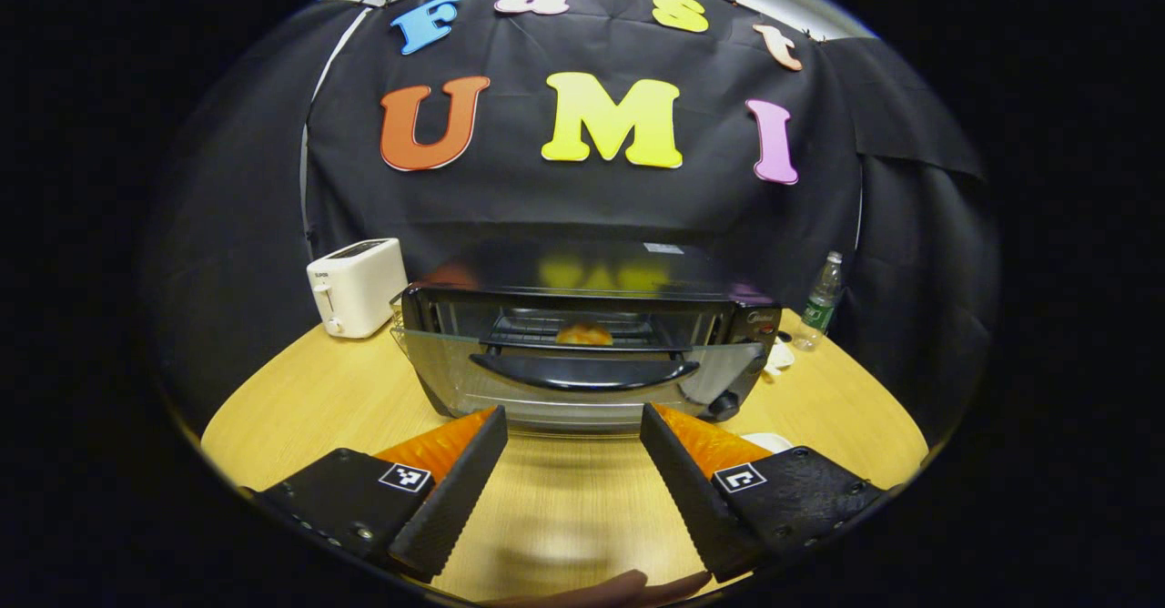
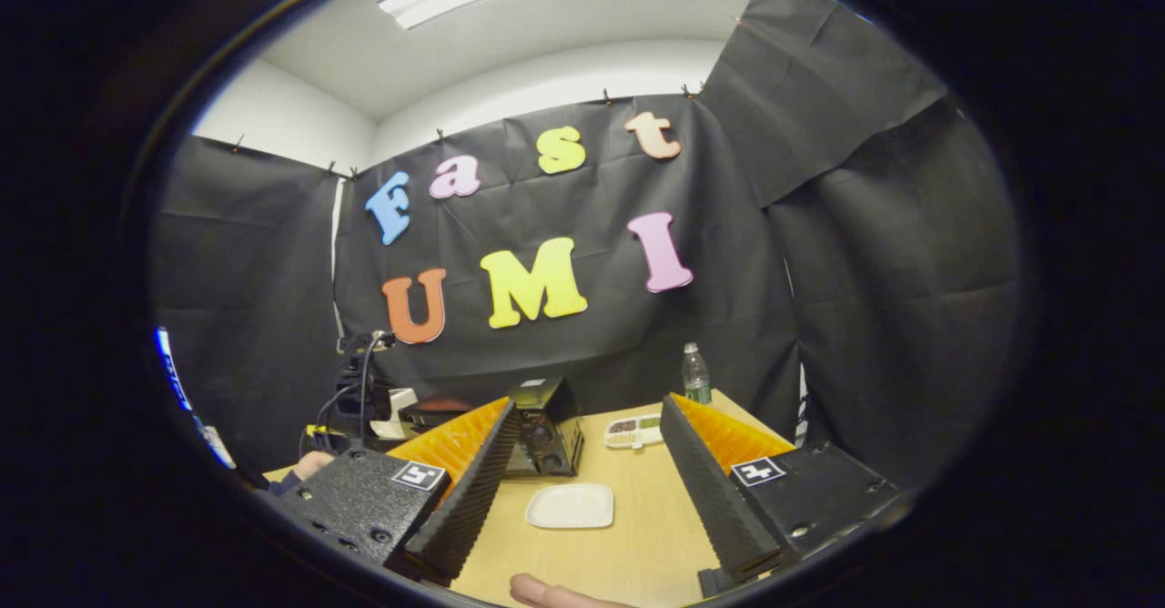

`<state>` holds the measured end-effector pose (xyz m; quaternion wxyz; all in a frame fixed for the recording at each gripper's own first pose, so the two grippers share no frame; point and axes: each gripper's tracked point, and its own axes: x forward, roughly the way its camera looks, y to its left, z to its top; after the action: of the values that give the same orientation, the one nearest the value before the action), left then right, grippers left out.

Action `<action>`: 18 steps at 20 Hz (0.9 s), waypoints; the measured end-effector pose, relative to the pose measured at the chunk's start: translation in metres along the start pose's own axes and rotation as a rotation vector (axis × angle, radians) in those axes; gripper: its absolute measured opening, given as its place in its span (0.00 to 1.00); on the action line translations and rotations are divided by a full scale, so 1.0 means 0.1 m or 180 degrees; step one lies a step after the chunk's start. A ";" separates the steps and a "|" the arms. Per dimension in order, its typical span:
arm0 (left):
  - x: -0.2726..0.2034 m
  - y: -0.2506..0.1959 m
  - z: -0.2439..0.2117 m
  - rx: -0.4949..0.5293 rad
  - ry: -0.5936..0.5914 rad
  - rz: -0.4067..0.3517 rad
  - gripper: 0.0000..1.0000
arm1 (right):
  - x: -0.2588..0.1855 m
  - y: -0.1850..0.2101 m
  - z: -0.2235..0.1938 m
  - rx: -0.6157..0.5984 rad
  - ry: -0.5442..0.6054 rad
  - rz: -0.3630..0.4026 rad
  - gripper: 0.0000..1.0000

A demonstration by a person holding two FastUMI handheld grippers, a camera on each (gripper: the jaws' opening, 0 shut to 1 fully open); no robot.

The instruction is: Open the electric oven with the left hand, put the food in, and close the electric oven.

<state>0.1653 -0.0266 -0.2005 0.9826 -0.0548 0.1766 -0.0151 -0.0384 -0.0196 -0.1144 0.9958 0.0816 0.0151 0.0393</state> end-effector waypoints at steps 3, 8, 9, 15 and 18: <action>-0.22 0.02 0.14 0.0032 -0.0210 0.0056 0.97 | -0.01 -0.01 0.02 -0.0017 -0.0010 -0.0005 0.95; -0.69 -0.10 0.35 0.0049 -0.0539 -0.0037 0.96 | -0.04 -0.01 0.05 -0.0047 -0.0061 -0.0022 0.95; -0.78 -0.13 0.39 0.0051 -0.0607 -0.0065 0.97 | -0.04 -0.01 0.06 -0.0048 -0.0061 -0.0023 0.95; -1.39 -0.12 0.67 0.0074 -0.0912 -0.0022 0.97 | -0.06 -0.02 0.12 -0.0100 -0.0120 -0.0057 0.95; -1.69 -0.04 0.68 -0.0020 -0.0938 0.0101 0.96 | -0.08 0.01 0.16 -0.0128 -0.0154 -0.0038 0.95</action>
<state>0.0305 -0.0153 -0.0786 0.9979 -0.0567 0.0313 0.0092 -0.0461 -0.0220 -0.0987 0.9975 0.0624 -0.0092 0.0316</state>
